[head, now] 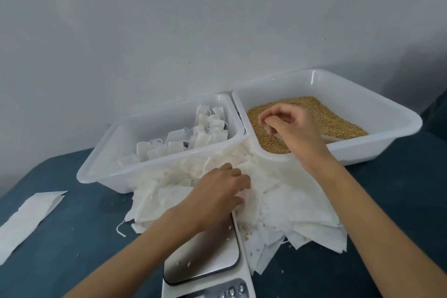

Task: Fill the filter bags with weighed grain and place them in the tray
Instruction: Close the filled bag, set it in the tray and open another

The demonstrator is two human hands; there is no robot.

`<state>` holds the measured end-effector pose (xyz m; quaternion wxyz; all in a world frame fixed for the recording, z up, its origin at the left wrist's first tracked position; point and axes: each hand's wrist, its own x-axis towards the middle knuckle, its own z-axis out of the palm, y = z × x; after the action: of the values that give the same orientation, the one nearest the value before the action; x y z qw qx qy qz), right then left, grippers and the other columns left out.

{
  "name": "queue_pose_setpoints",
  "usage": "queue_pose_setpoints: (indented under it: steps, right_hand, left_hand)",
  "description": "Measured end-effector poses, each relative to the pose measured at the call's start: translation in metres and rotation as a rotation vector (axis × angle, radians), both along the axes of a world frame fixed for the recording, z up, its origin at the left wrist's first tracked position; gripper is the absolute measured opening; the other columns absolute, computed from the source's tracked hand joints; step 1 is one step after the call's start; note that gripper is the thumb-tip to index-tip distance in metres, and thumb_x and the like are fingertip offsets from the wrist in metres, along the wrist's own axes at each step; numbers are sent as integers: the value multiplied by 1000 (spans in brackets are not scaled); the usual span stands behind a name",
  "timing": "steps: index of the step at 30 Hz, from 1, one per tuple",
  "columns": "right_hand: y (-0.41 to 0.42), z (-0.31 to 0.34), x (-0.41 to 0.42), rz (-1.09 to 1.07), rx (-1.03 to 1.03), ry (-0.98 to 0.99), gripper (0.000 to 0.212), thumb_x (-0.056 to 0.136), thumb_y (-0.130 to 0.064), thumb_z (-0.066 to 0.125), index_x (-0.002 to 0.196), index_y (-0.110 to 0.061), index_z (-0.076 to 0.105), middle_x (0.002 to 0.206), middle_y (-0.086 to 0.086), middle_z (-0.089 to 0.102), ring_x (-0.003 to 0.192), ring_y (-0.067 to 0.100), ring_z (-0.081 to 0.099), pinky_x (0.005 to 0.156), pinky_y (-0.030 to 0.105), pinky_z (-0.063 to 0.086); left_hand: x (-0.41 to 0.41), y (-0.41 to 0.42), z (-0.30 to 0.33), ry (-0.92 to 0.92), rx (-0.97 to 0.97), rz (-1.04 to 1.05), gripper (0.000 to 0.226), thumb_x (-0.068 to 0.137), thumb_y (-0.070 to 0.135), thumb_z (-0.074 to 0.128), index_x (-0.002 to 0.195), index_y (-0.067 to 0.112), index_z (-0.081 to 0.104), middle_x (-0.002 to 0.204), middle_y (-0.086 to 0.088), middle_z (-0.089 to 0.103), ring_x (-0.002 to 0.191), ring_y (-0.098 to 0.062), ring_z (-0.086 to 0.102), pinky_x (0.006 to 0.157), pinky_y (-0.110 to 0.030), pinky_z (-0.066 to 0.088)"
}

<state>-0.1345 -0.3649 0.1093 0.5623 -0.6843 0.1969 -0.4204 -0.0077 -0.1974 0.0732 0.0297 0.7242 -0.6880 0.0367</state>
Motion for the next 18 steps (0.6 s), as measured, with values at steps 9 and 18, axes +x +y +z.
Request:
queue_pose_setpoints:
  steps: [9,18]
  right_hand:
    - [-1,0,-1,20,25,-12,18,91,2,59,88,-8,74,72,-6,69,69,15,58,86,39,58]
    - [8,4,0,19,-44,-37,11,96,-8,65,105,-6,71,89,8,74,71,8,65,74,34,56]
  left_hand:
    - [-1,-8,2,-30,12,26,11,96,25,68,106,23,63,99,12,57,104,-16,48,93,-32,36]
    - [14,17,16,813,-637,268,8,97,10,71,91,13,67,86,0,72,83,-13,65,80,-23,48]
